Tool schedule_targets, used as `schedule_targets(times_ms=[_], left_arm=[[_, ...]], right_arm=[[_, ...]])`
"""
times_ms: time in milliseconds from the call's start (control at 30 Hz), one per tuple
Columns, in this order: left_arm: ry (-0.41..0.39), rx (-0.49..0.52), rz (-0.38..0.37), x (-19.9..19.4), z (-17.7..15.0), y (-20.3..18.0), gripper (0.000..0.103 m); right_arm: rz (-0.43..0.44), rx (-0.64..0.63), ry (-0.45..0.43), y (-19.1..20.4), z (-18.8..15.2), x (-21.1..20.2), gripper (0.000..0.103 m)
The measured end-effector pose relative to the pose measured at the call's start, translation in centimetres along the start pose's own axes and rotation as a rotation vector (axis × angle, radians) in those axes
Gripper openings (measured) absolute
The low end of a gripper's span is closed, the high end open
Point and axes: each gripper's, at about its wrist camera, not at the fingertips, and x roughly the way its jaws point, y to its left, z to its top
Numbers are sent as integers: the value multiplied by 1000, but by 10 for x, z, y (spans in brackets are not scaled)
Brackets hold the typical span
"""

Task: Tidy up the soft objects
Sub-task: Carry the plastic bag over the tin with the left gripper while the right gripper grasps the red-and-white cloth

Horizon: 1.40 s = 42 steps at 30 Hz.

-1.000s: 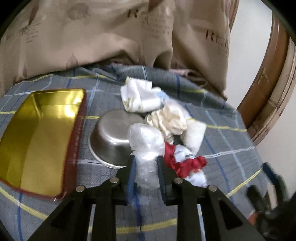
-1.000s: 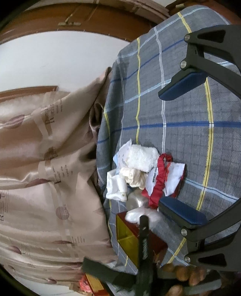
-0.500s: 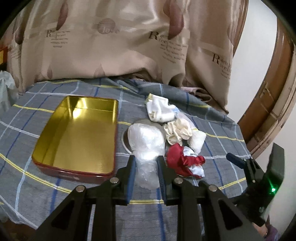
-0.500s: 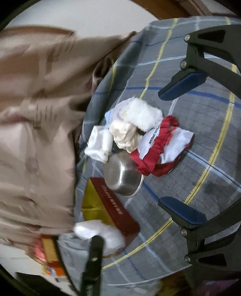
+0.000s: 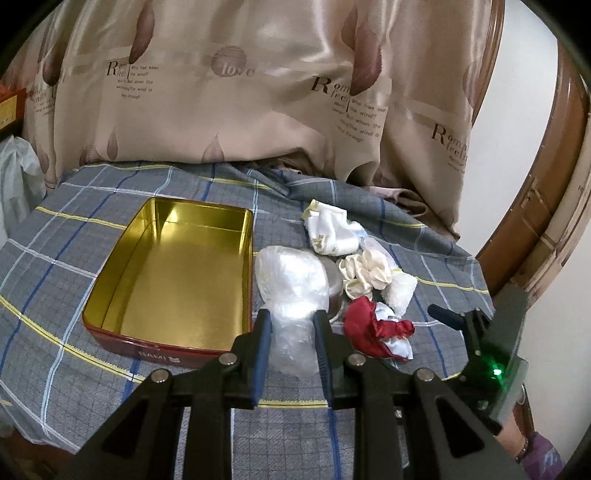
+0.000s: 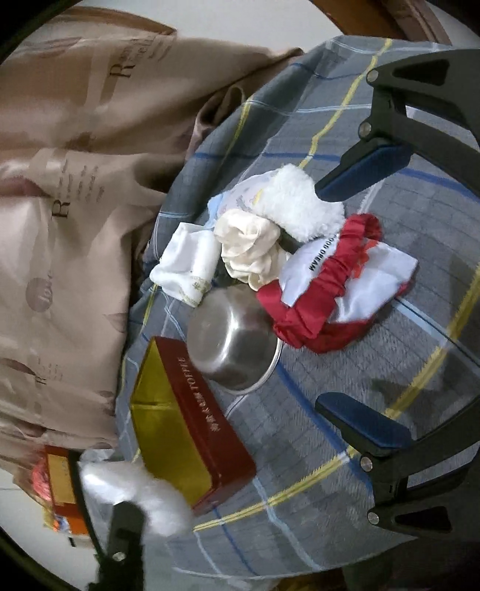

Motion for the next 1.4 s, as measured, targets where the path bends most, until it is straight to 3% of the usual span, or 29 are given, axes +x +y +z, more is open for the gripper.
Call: schedule_targets(times_ms=[100, 167, 233, 333, 400, 467, 567, 1067, 1400], left_arm=[[-5, -2, 0, -2, 0, 0, 24], [-3, -3, 0, -2, 1, 0, 24], [-1, -5, 2, -1, 1, 0, 24], [3, -7, 3, 1, 2, 2, 24], [6, -9, 0, 2, 2, 4, 24], [6, -11, 5, 3, 2, 6, 24], [6, -14, 12, 4, 2, 10, 24], [-21, 57, 203, 37, 42, 55, 24], [52, 59, 279, 95, 64, 97, 24]], right_arm=[[17, -22, 11, -4, 3, 8, 98], [38, -28, 23, -6, 5, 14, 81], [54, -44, 54, -6, 8, 23, 73], [64, -65, 77, -4, 8, 30, 73], [63, -68, 106, -4, 7, 37, 68], [93, -45, 144, -6, 5, 44, 36], [124, 3, 166, -11, -3, 51, 25], [224, 223, 77, -25, -15, 20, 21], [252, 293, 42, -25, -14, 6, 20]])
